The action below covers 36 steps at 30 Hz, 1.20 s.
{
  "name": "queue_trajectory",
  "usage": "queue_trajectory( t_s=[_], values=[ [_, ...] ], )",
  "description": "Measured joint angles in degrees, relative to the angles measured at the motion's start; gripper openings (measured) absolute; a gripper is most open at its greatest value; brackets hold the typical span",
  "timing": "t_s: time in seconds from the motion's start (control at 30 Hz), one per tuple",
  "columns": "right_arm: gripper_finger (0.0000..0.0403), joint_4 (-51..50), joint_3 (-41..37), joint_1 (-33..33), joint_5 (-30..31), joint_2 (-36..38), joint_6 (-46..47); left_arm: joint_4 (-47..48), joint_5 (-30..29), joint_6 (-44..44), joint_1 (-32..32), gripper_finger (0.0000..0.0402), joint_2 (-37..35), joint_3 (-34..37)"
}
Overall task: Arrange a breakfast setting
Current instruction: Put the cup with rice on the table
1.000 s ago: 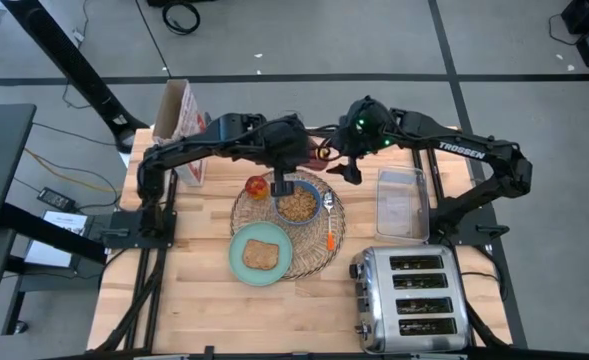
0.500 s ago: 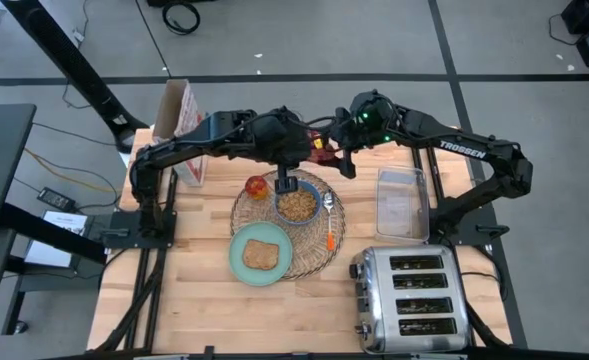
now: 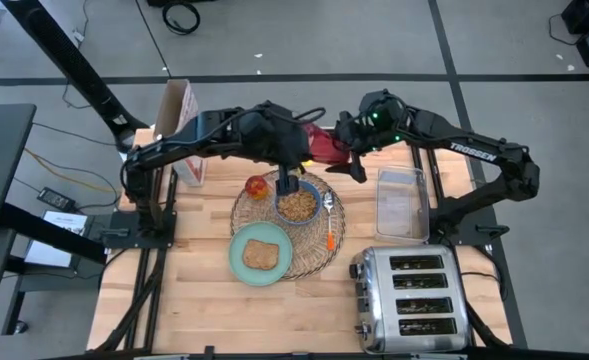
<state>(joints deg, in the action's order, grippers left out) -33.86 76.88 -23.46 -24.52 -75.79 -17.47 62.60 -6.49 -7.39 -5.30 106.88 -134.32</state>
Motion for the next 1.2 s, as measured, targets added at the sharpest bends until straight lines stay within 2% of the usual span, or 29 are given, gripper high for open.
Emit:
queue_trajectory(
  t_s=[0.23, 0.53, 0.8, 1.2],
  values=[
    [0.0385, 5.47, 0.0, 0.63, -0.38, 0.05, -1.74, 0.62, 1.45, 1.19, 0.0, 0.0011, -0.14, -0.02],
    [0.0339, 4.58, 0.0, 0.99, 0.69, -0.02, -2.94, 1.49, 1.7, 1.59, -0.44, 0.0011, -0.12, -0.02],
    [0.0339, 4.49, 0.0, 1.18, 0.71, 0.02, -1.95, 0.5, 1.8, 1.22, -0.42, 0.0013, -0.1, 0.03],
    [0.0339, 4.61, -0.02, 0.83, 0.86, -0.06, -0.26, -0.52, 1.4, 1.12, -0.56, 0.0112, -2.07, 0.03]
  ],
)
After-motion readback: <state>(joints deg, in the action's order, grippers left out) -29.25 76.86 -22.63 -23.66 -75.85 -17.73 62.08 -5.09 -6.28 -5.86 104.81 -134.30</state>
